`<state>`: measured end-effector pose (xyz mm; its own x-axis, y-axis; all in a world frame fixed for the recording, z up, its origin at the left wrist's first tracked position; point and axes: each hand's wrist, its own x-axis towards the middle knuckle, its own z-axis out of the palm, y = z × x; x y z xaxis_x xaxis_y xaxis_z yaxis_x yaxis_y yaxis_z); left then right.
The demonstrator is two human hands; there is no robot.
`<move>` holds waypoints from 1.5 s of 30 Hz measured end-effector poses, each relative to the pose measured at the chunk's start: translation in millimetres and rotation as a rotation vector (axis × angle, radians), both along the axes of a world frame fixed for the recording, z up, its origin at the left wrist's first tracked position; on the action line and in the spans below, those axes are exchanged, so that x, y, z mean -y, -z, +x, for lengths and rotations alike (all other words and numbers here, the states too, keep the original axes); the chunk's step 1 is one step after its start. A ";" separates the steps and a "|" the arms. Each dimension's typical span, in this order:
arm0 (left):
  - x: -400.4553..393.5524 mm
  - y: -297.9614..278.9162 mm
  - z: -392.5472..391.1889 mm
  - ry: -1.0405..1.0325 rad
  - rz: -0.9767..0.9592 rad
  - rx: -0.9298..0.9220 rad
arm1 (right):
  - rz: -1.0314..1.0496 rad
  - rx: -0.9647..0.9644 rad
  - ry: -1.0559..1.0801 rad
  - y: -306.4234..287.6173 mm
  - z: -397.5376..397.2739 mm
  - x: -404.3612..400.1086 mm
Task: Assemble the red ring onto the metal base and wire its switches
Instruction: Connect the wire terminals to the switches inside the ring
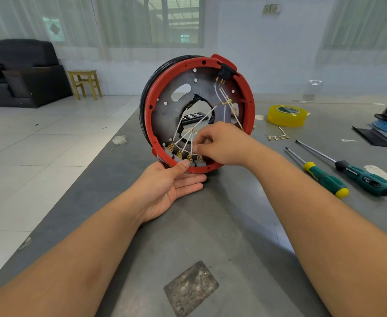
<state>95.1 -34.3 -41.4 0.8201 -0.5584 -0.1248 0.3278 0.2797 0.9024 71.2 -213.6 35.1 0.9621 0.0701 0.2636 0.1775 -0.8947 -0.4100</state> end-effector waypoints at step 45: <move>2.7 -6.6 -7.6 -0.038 0.083 0.017 | -0.054 0.047 -0.086 8.2 1.0 8.0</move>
